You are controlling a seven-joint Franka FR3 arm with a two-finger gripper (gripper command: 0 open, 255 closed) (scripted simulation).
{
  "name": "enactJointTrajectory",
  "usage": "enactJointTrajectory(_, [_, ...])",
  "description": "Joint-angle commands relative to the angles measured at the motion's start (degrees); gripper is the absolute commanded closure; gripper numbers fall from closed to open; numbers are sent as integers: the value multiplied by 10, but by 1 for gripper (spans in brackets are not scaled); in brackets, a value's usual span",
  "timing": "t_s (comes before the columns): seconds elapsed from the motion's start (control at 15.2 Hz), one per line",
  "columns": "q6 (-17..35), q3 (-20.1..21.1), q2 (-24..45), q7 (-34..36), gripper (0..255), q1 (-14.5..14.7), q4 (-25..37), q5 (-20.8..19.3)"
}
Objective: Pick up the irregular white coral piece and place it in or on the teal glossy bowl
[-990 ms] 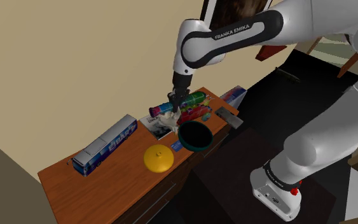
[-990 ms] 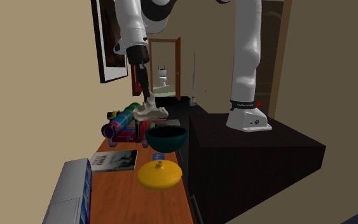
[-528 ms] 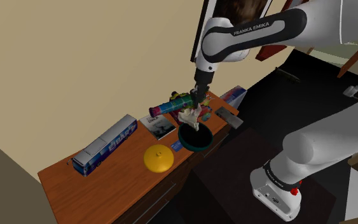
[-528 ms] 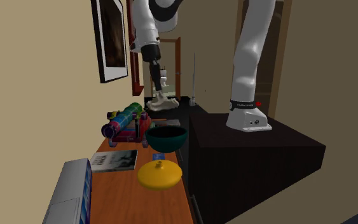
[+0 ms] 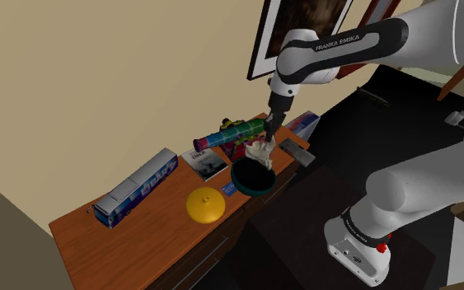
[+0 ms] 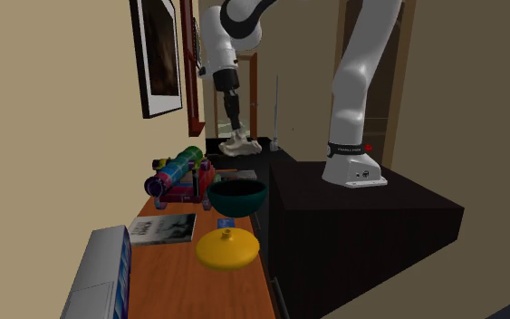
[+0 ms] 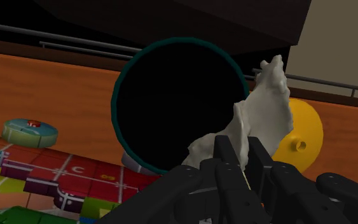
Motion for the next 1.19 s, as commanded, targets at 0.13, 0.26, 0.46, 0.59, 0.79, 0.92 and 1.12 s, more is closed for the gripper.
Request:
enactJointTrajectory(0.13, [37, 7, 22, -1, 255, -1, -16, -2])
enactJointTrajectory(0.26, [56, 10, 34, -1, 255, -2, -23, -3])
enactJointTrajectory(0.46, [83, 15, 53, 0, 255, -3, -32, -6])
enactJointTrajectory(0.59, [102, 18, 67, 1, 255, -3, -38, -9])
enactJointTrajectory(0.79, [131, 22, 89, 3, 255, -5, -45, -15])
enactJointTrajectory(0.92, [150, 24, 105, 5, 255, -5, -49, -20])
enactJointTrajectory(1.12, [179, 27, 130, 9, 255, -6, -55, -29])
